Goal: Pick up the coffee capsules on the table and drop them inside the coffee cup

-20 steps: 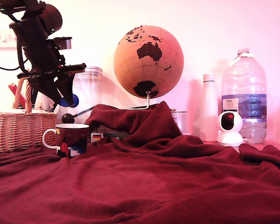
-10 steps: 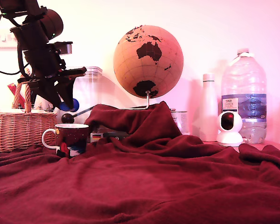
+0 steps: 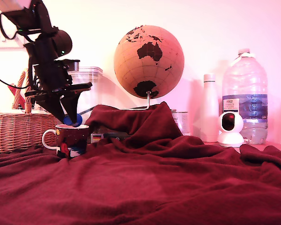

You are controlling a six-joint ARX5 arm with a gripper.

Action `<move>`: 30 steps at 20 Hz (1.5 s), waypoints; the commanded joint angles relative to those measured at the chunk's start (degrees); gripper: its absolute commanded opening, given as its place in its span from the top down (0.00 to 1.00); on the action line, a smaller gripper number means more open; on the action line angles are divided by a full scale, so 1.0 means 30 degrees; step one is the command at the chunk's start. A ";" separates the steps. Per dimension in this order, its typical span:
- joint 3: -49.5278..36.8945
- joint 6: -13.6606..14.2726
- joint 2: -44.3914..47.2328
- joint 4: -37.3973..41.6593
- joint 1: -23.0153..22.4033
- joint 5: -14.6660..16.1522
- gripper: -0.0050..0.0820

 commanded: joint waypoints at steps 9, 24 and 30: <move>0.0743 -0.0095 0.0860 -0.0845 0.0029 -0.0095 0.73; 0.0750 -0.0080 0.0852 -0.0517 0.0036 -0.0153 0.25; 0.0765 -0.0080 0.0568 -0.0750 0.0029 -0.0153 0.59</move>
